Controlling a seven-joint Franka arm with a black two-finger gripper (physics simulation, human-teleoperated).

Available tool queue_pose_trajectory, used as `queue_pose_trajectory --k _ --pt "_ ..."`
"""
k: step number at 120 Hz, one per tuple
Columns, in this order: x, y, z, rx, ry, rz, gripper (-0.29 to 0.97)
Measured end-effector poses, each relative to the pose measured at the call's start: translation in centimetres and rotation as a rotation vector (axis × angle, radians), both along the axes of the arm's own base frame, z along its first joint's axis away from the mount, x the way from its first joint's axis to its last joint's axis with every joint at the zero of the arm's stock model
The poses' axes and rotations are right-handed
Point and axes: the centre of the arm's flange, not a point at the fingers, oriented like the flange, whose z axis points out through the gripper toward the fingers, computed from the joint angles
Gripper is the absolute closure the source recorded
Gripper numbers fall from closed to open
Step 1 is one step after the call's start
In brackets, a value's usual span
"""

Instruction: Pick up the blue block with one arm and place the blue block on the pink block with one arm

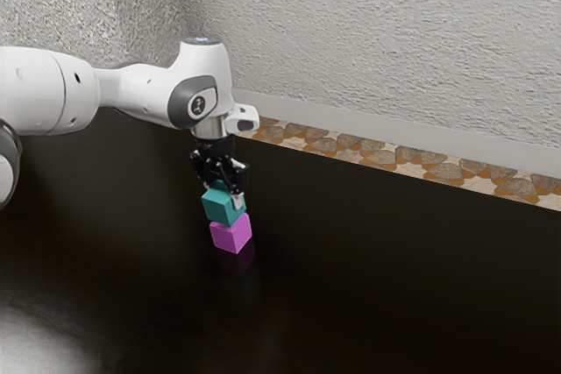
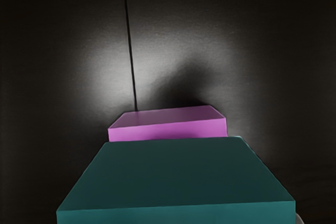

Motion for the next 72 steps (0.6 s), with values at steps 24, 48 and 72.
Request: queue_pose_trajectory --k 24,48,72 --pt "0.1 0.0 0.0 -0.010 0.001 -0.004 0.29" --pt "0.2 -0.1 0.2 -0.022 0.001 -0.015 0.12" --pt "-1.0 -0.5 7.4 -0.012 -0.083 -0.041 0.05"
